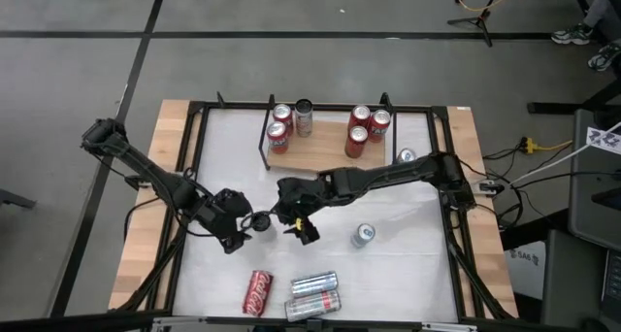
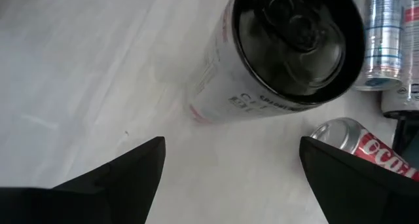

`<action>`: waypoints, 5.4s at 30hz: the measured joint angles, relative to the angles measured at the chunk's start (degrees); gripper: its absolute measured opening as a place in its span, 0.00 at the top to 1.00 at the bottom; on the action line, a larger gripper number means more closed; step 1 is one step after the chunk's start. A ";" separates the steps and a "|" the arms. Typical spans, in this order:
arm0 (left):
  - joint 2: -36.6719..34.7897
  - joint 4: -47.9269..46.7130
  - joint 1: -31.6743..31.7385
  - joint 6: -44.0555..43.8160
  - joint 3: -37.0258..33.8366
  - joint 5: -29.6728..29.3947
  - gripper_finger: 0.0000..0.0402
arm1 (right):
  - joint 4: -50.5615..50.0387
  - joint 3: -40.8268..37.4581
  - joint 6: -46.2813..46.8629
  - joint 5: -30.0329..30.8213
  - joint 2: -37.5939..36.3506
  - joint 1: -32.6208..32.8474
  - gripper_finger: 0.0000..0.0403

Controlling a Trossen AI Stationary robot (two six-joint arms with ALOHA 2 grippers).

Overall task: Place canned beverage on shelf
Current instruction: Put the top white-pink soda can on the shelf aligned with the white-pink soda can

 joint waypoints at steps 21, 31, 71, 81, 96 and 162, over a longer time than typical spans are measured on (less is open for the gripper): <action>4.57 -1.24 0.35 -1.13 -0.04 -10.31 0.14 | 3.84 -0.04 2.02 -4.56 2.90 -0.15 0.19; 4.53 -5.15 0.42 -1.26 -0.04 -13.37 0.14 | 1.16 -0.01 2.94 -5.41 2.81 0.00 0.19; 4.55 -5.94 0.37 -1.11 -0.04 -7.54 0.14 | 12.97 0.03 4.74 4.50 5.46 -0.07 0.19; 4.55 -5.77 0.37 -1.11 -0.04 -7.51 0.14 | 14.75 0.01 6.04 4.51 6.70 -0.11 0.19; 4.55 -5.76 0.37 -1.11 -0.04 -7.51 0.14 | 16.22 0.01 6.64 4.53 6.30 -0.11 0.43; 4.55 -5.74 0.37 -1.11 -0.04 -7.53 0.14 | 25.21 -28.24 1.68 -2.56 -19.81 -28.10 0.41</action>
